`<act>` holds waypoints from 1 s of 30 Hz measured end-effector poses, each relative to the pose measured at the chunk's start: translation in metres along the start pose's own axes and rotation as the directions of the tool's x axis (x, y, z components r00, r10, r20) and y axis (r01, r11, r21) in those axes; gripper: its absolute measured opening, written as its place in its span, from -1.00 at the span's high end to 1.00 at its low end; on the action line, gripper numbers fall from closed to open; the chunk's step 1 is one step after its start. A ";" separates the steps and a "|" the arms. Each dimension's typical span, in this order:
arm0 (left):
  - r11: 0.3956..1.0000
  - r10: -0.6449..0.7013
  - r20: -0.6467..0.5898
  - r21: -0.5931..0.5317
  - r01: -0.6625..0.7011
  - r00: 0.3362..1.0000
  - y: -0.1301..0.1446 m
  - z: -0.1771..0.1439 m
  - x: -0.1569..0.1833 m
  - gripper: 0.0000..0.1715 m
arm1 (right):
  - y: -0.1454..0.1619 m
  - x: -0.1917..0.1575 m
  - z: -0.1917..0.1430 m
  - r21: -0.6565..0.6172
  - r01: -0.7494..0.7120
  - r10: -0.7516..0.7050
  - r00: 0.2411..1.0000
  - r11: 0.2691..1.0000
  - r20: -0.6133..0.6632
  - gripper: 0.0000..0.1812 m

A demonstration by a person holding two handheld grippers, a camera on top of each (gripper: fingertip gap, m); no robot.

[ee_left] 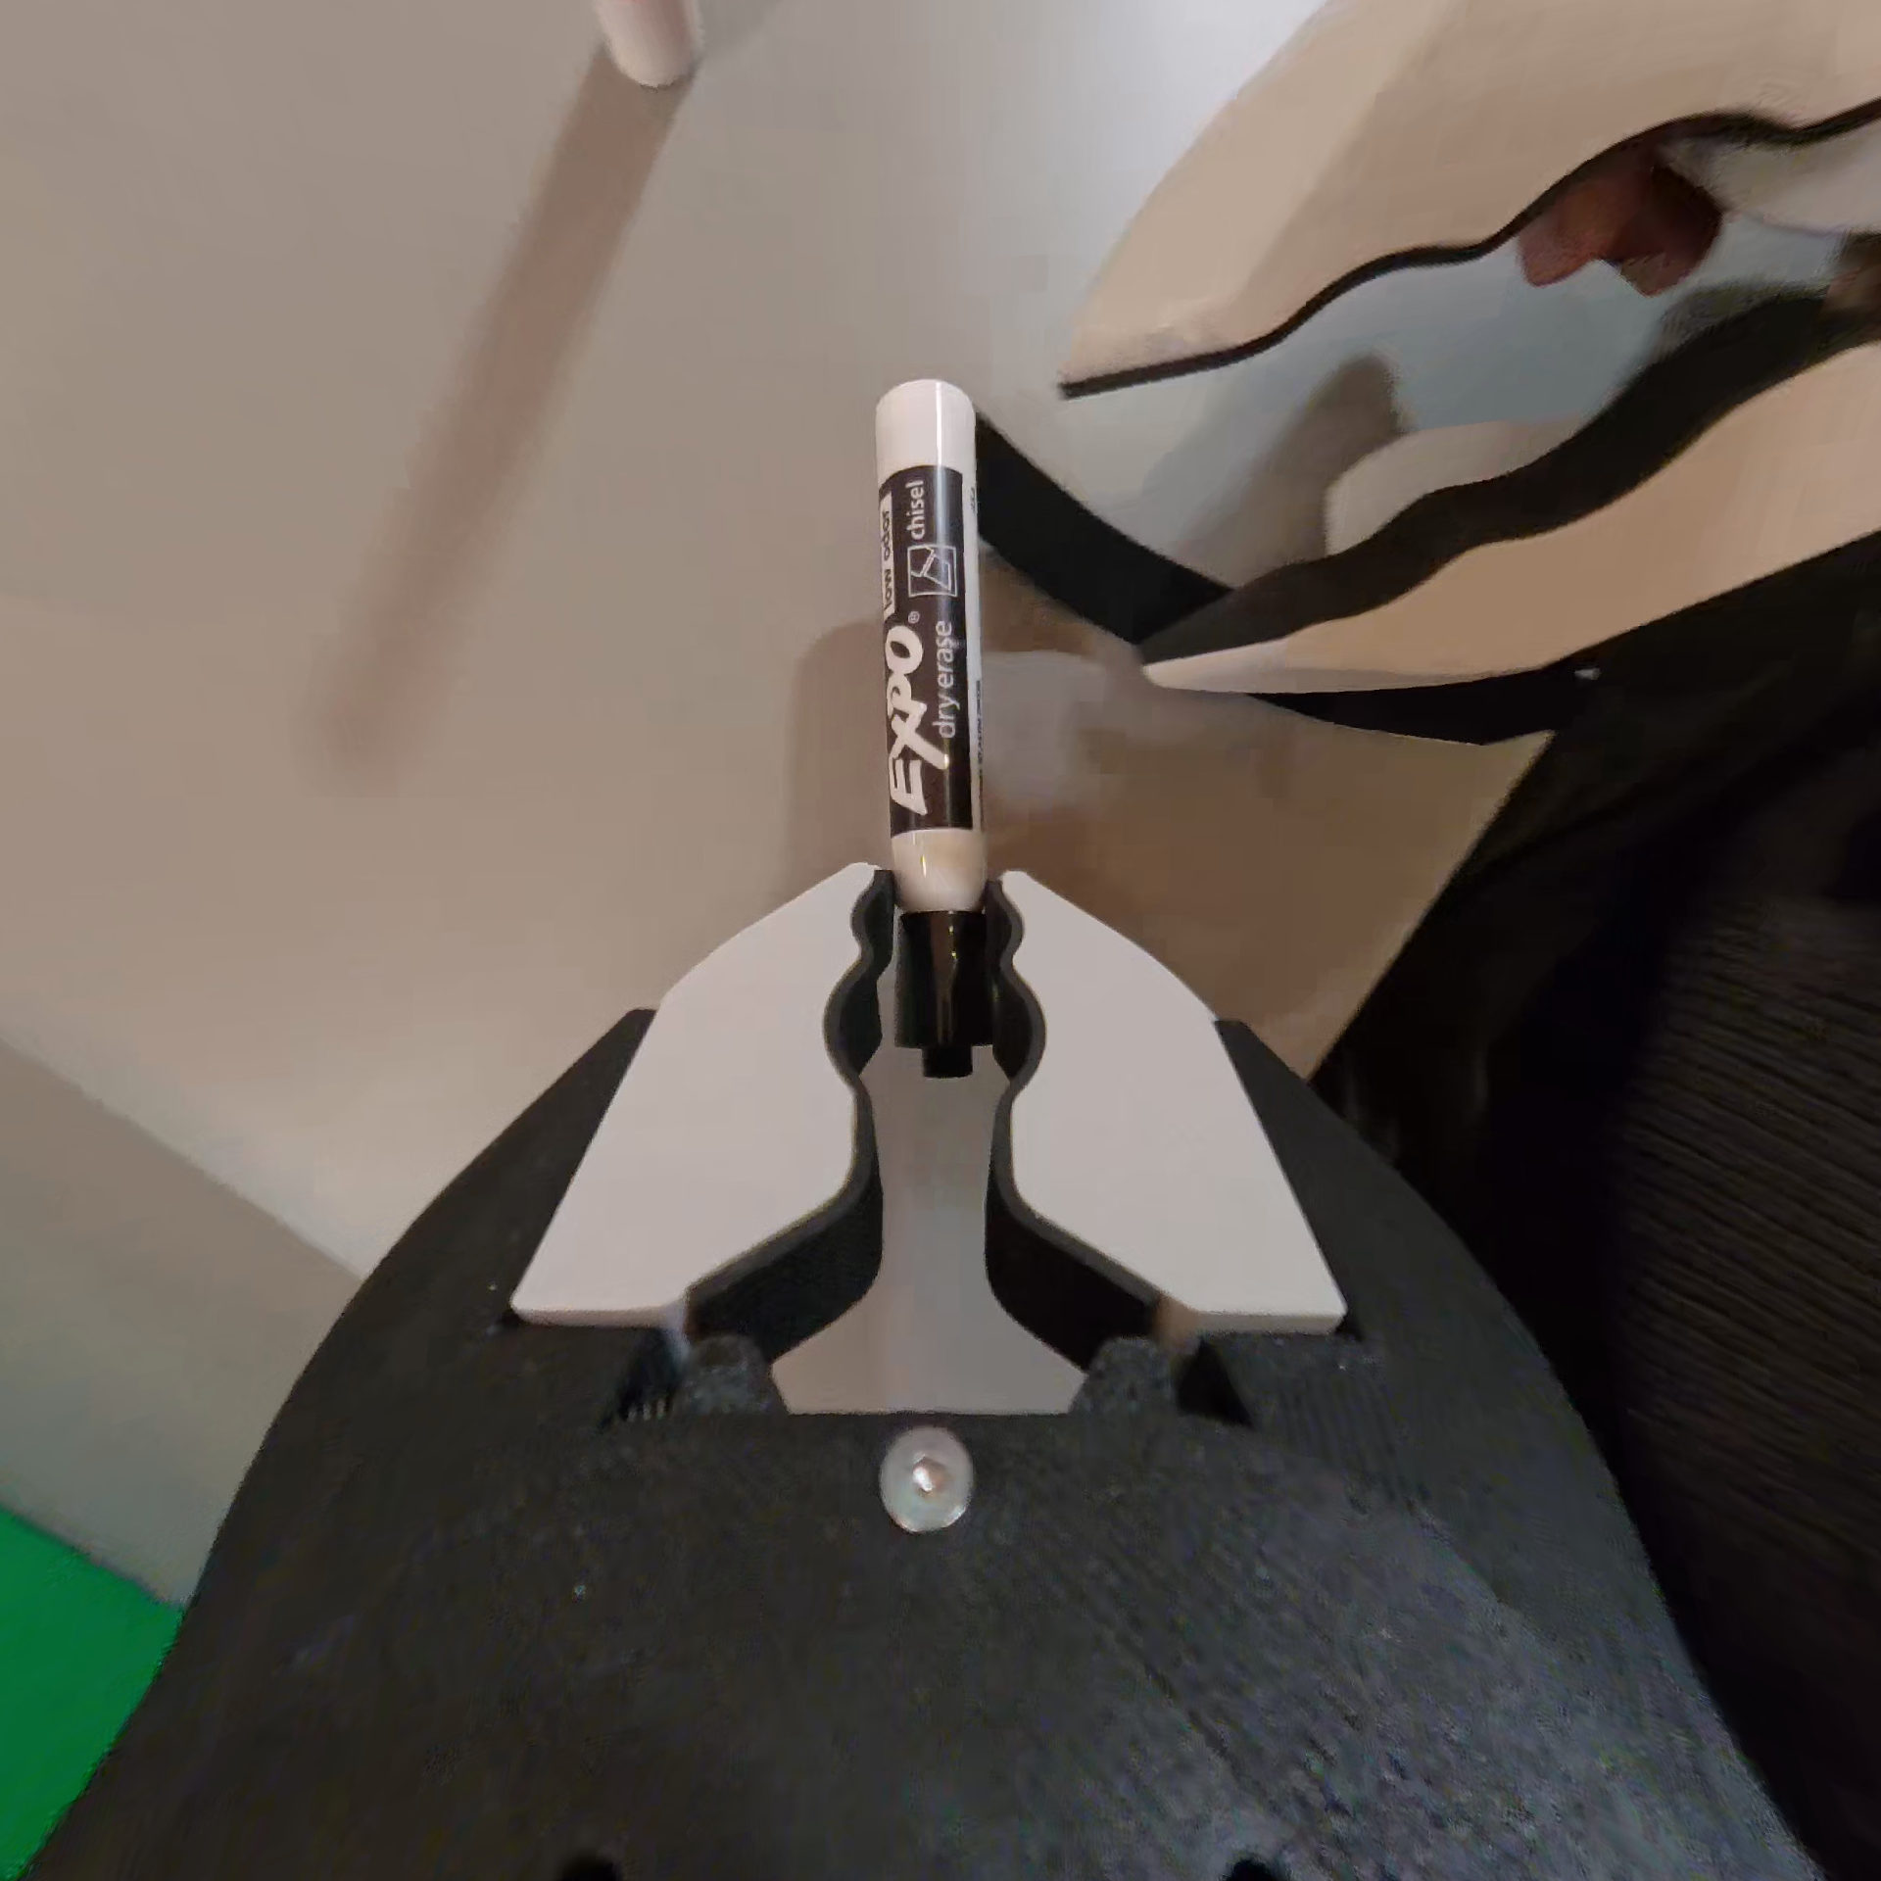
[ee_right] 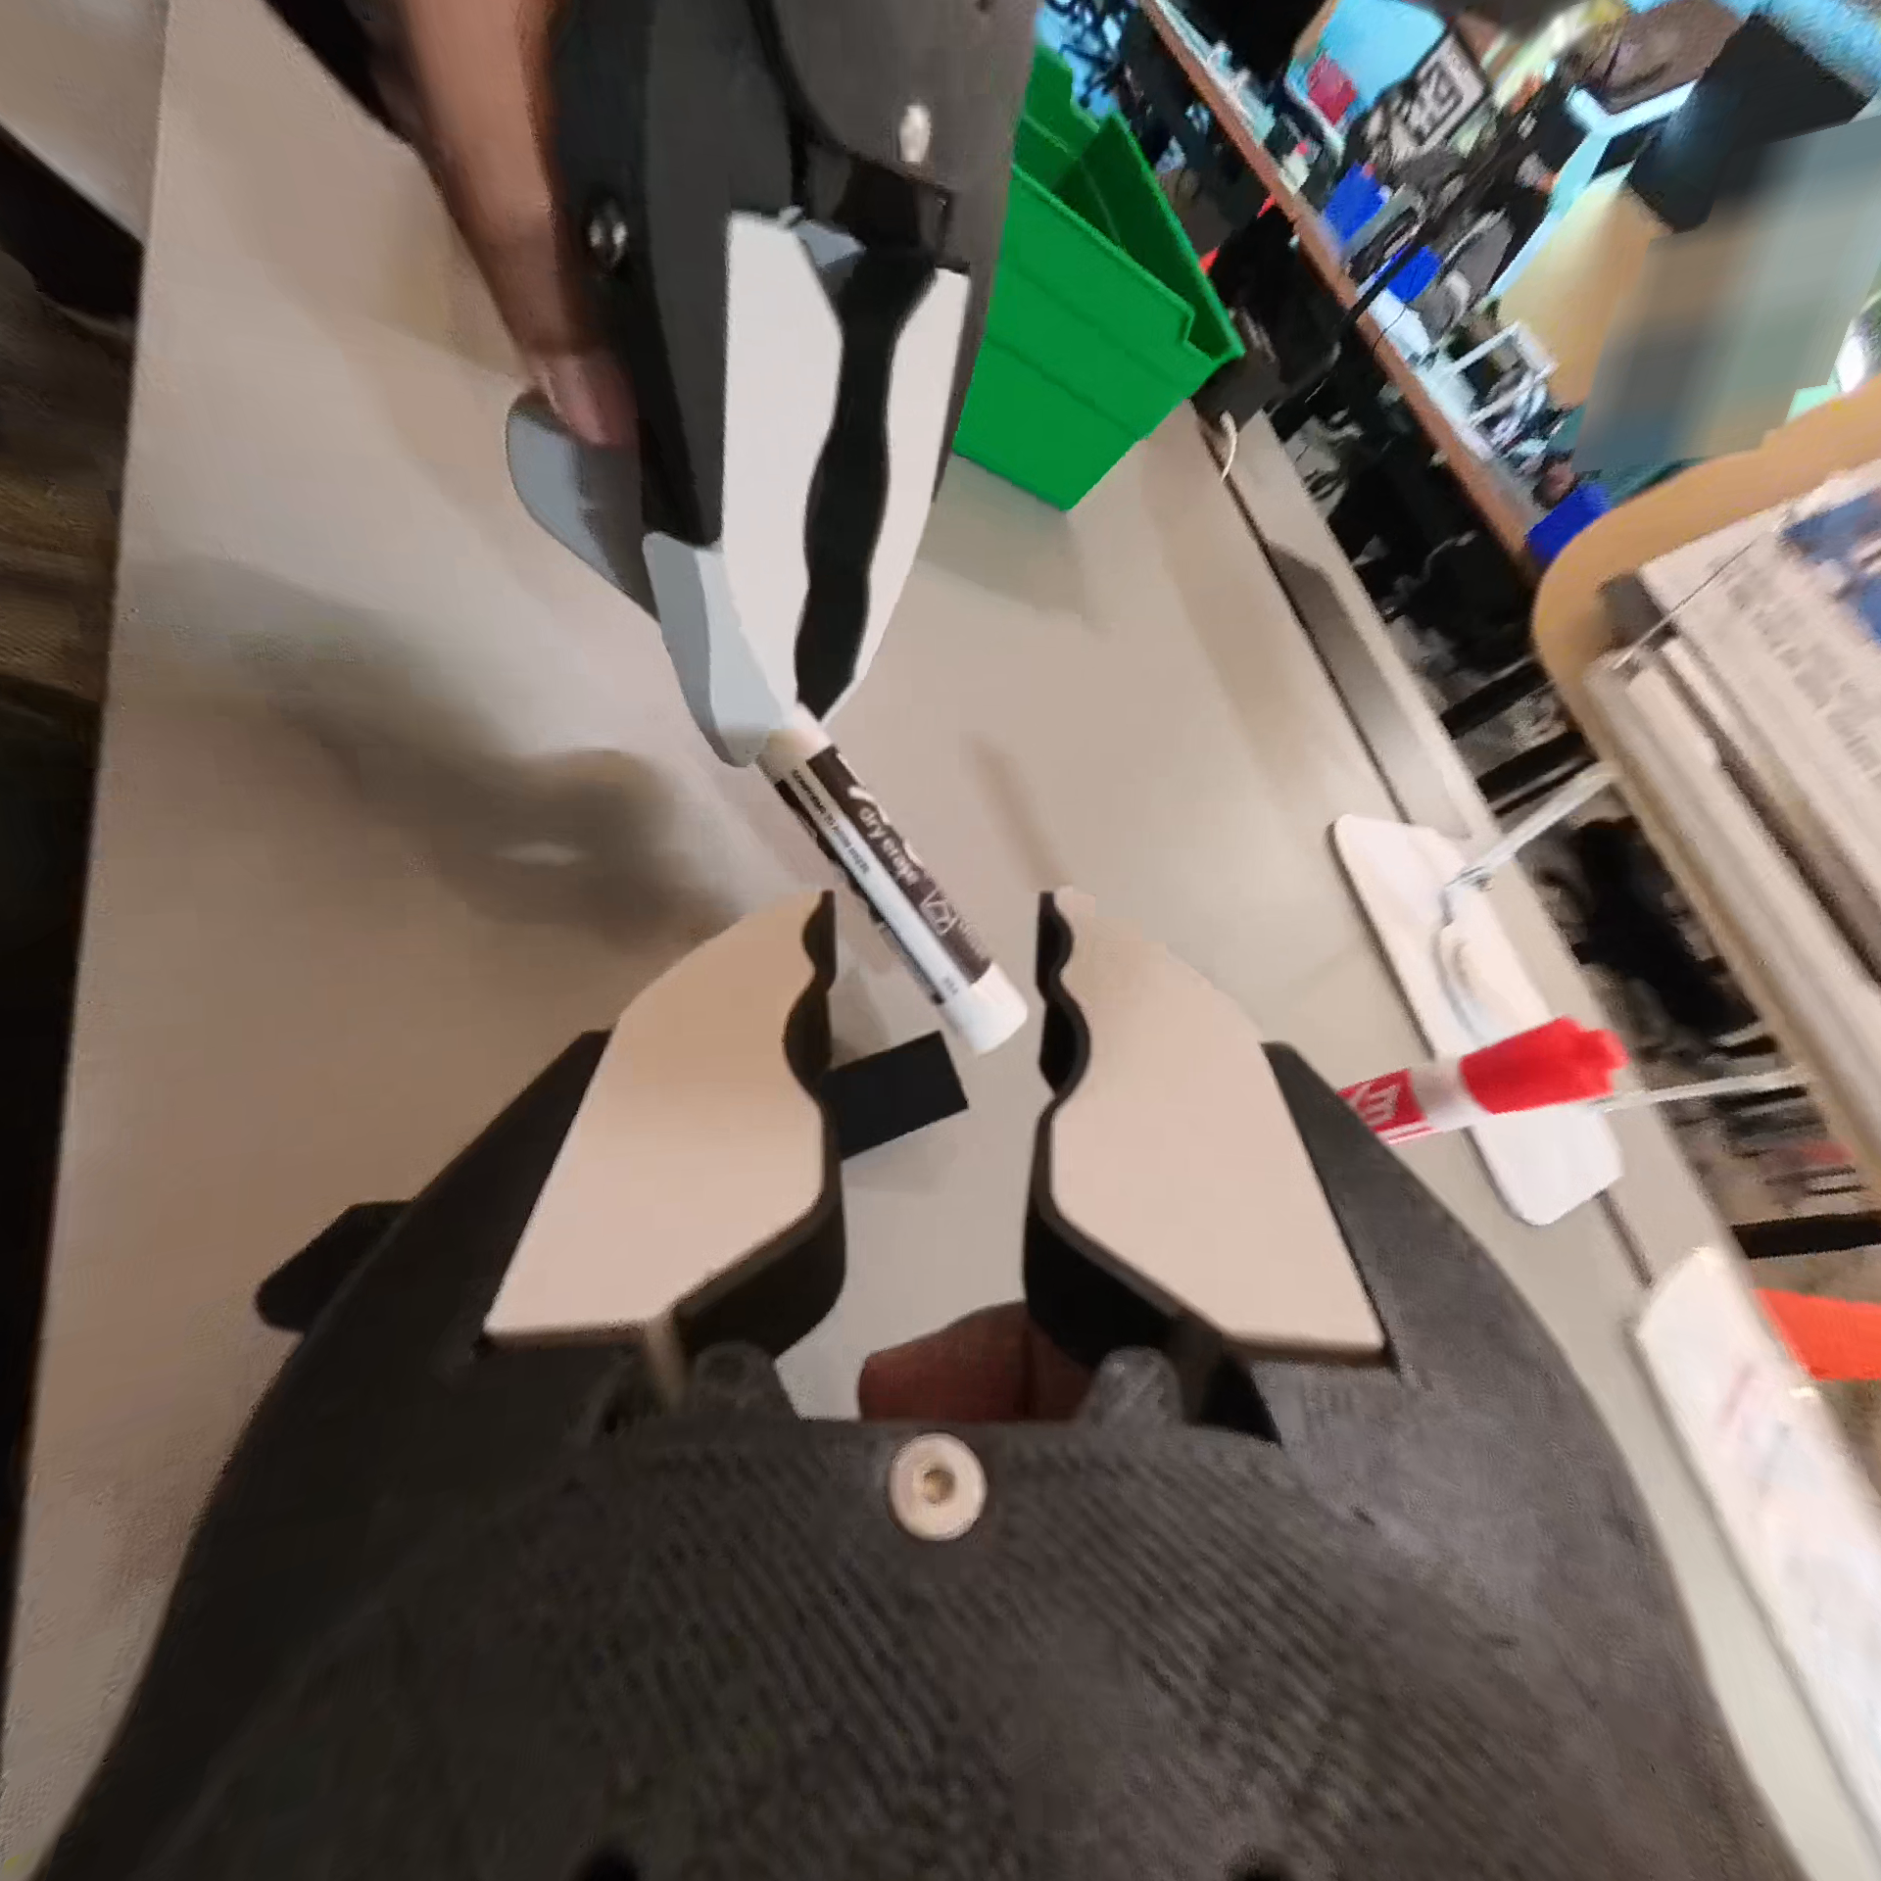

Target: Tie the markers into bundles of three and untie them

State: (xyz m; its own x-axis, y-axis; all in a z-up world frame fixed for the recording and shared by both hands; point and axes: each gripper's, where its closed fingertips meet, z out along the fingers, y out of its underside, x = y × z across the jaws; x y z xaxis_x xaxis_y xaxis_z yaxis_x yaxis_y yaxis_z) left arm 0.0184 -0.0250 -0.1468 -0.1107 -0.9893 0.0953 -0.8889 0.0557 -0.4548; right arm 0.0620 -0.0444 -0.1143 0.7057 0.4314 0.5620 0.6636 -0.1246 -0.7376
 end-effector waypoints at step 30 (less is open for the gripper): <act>0.878 -0.111 -0.155 0.448 0.170 0.982 -0.076 -0.062 0.003 0.31 | 0.012 0.017 -0.015 -0.120 0.190 -0.205 0.969 0.974 -0.134 0.79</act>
State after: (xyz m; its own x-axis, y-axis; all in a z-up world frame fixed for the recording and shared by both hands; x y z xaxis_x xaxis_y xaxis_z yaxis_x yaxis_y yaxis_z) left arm 0.0580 -0.0242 -0.0566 -0.0788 -0.9563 0.2817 -0.6002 -0.1801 -0.7793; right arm 0.0855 -0.0519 -0.1087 0.5811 0.3243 0.7465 0.8105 -0.1468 -0.5671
